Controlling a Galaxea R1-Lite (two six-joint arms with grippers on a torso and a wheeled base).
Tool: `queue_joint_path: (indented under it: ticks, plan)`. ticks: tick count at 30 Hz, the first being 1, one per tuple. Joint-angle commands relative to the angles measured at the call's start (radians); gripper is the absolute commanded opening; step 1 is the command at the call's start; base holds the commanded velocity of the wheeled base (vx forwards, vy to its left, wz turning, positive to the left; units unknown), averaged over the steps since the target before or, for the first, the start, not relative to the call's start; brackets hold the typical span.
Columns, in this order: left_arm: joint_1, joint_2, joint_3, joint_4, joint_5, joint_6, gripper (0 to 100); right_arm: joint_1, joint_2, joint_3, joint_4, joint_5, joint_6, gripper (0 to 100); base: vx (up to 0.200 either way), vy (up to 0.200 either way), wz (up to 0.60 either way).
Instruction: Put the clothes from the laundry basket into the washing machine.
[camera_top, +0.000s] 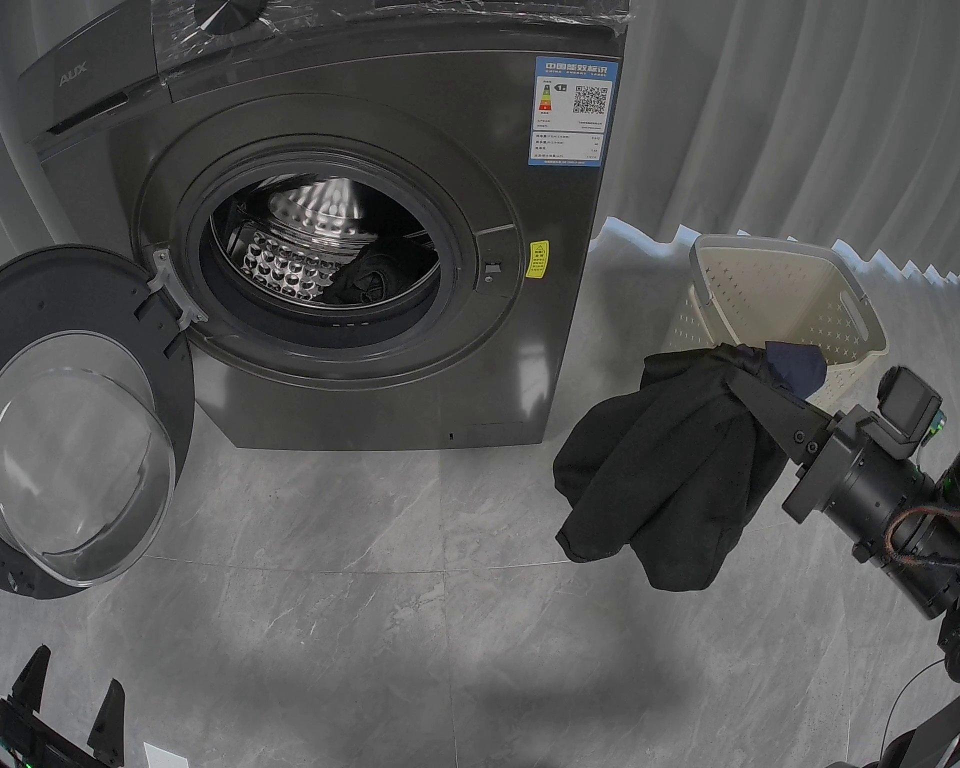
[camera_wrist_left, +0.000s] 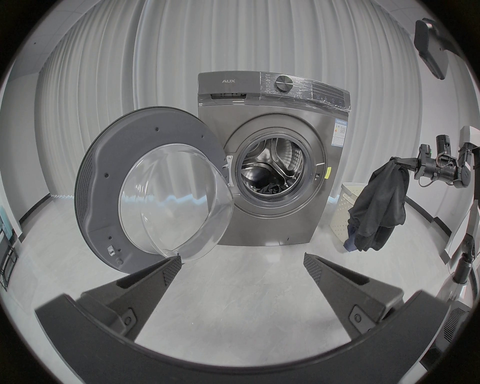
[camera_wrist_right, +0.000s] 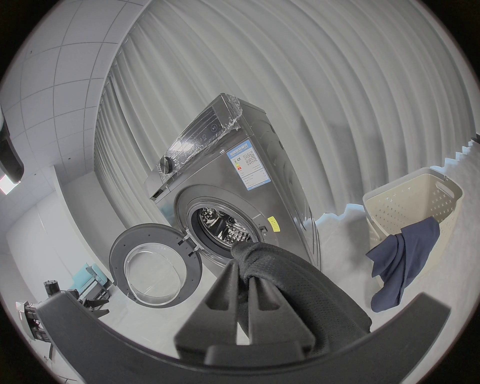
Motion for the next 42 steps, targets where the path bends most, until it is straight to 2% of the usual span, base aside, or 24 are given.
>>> queue_joint_path:
  ticks: [1, 10, 19, 25, 31, 42]
  plan:
    - [0.0, -0.008, 0.016, 0.0, 0.001, -0.001, 100, 0.0, -0.003, 0.0, 0.0, -0.002, 0.0, 0, 0.0, 0.2, 0.0]
    - [0.0, -0.008, 0.015, 0.0, 0.001, 0.003, 100, 0.0, 0.005, -0.004, -0.002, -0.002, 0.0, 0, 0.0, 0.2, 0.0]
    - [0.0, -0.008, 0.015, 0.0, 0.001, 0.003, 100, 0.001, 0.009, -0.006, -0.002, -0.002, 0.0, 0, 0.0, 0.0, 0.0]
    - [0.0, -0.008, 0.015, 0.0, 0.001, 0.003, 100, 0.001, 0.012, -0.001, -0.002, -0.002, 0.0, 0, 0.2, 0.0, 0.0]
    - [0.0, -0.009, 0.015, 0.0, 0.001, 0.003, 100, 0.003, 0.018, -0.003, -0.002, -0.002, -0.002, 0, 0.0, 0.0, 0.0]
    - [0.0, -0.009, 0.016, -0.001, 0.001, 0.005, 100, 0.018, 0.052, -0.03, -0.01, -0.002, -0.003, 0, 0.0, 0.164, 0.0]
